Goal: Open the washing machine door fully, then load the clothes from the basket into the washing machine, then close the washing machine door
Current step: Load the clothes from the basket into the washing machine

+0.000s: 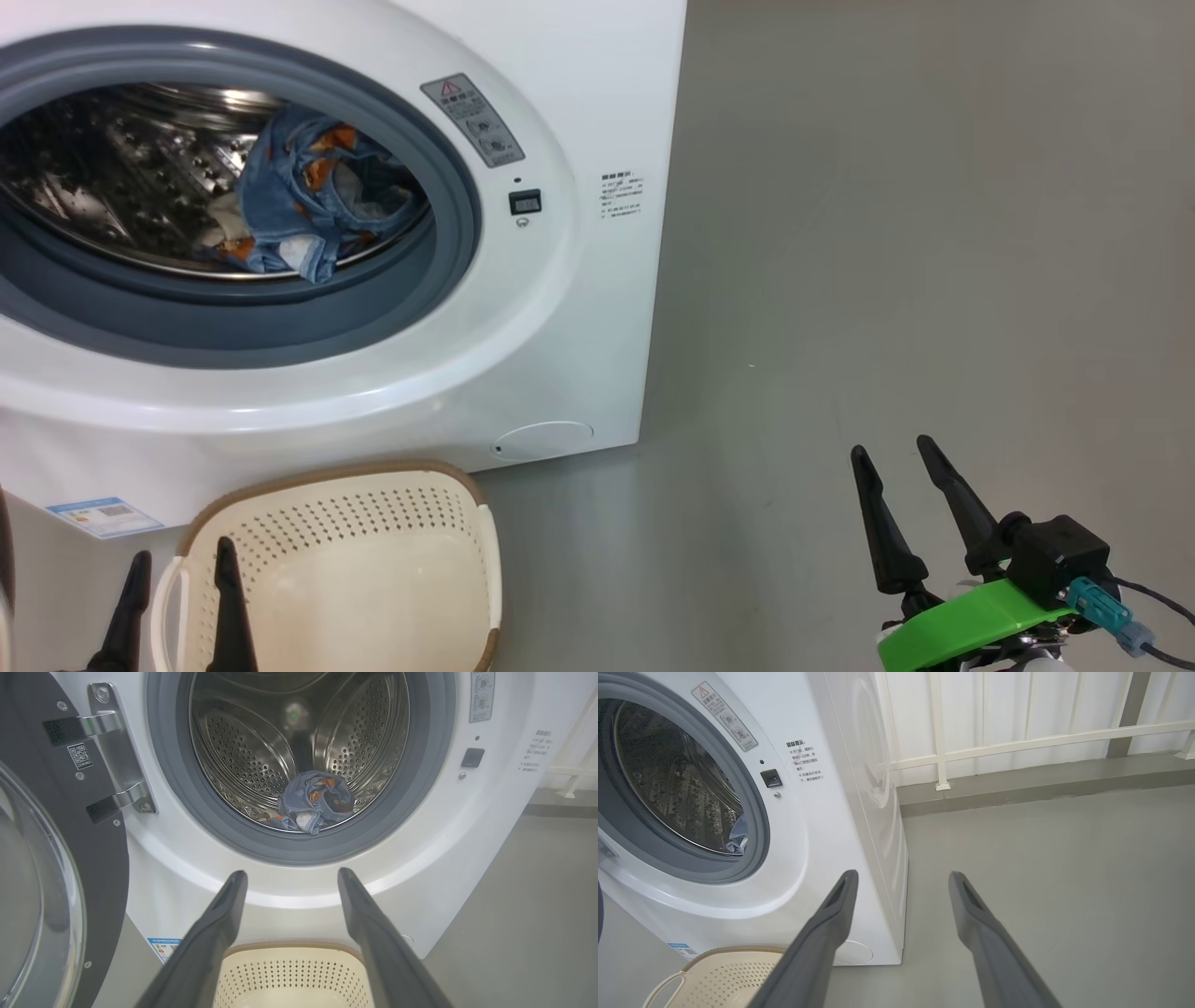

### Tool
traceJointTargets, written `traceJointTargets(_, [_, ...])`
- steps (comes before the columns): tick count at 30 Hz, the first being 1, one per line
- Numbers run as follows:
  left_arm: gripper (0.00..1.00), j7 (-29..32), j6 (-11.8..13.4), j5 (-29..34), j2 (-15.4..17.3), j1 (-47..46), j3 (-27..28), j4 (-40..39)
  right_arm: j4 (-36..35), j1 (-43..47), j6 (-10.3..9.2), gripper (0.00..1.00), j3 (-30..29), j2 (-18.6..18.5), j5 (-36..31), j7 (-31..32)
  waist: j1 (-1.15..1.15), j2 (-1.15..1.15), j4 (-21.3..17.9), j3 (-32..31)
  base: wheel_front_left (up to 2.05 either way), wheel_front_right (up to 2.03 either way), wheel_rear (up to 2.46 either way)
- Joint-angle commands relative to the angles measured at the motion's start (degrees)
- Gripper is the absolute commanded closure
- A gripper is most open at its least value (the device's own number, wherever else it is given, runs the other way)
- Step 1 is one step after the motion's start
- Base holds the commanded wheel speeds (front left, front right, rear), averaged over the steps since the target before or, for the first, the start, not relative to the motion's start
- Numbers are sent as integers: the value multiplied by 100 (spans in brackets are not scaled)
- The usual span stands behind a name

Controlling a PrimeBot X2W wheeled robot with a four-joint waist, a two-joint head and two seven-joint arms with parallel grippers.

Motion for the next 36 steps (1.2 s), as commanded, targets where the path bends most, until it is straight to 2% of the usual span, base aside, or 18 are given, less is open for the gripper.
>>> traceJointTargets(1, [0,-36,26,88,31,-36,158,-99,-118,-53,9,0,143,-6,-56,-68,0,0,1,-49,0,0,0])
traceJointTargets(16, [0,-36,45,92,31,55,69,-87,-40,47,9,0,182,-6,-64,-68,0,0,24,-289,0,0,0])
traceJointTargets(36, [0,-36,43,106,31,12,85,-107,-45,62,9,0,195,-6,-16,-68,0,0,-13,-253,0,0,0])
